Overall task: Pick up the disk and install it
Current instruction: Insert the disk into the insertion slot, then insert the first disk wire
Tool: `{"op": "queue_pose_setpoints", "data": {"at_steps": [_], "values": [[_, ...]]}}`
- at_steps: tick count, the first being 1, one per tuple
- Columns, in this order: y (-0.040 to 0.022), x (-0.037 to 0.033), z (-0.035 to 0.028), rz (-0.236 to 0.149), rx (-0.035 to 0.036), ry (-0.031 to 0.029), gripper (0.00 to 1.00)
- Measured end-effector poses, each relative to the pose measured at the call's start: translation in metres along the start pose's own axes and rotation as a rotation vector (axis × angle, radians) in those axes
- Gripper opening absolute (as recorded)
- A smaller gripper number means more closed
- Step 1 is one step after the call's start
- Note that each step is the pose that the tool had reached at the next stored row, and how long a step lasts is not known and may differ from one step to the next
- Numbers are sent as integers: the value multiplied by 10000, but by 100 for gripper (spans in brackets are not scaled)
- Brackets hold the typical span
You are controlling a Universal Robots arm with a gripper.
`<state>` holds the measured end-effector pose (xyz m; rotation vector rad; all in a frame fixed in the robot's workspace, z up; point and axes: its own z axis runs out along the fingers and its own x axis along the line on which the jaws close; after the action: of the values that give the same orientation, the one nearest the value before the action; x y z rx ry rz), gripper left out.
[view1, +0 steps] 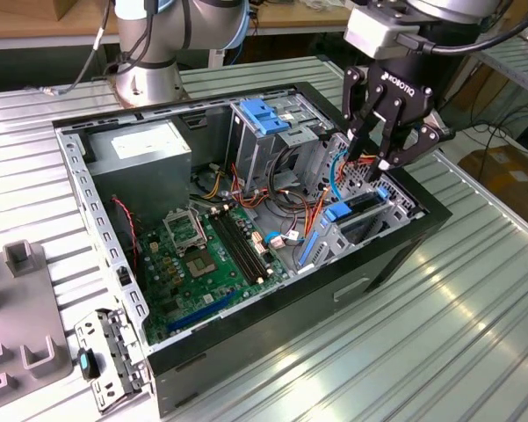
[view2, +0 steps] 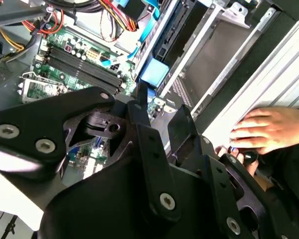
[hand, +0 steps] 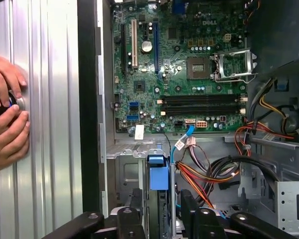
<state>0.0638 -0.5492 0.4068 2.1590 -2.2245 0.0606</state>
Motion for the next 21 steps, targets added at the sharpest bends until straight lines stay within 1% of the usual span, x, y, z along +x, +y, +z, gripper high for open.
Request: {"op": "queue_pose_setpoints", "data": {"at_steps": [3, 4, 6, 8, 21], "values": [[-13, 0, 95, 2, 0, 0, 24], [-15, 1, 115, 1, 0, 0, 24], [-20, 5, 158, 1, -1, 0, 11], [-25, 10, 224, 1, -1, 0, 11], [-29, 9, 233, 1, 0, 0, 11]]}}
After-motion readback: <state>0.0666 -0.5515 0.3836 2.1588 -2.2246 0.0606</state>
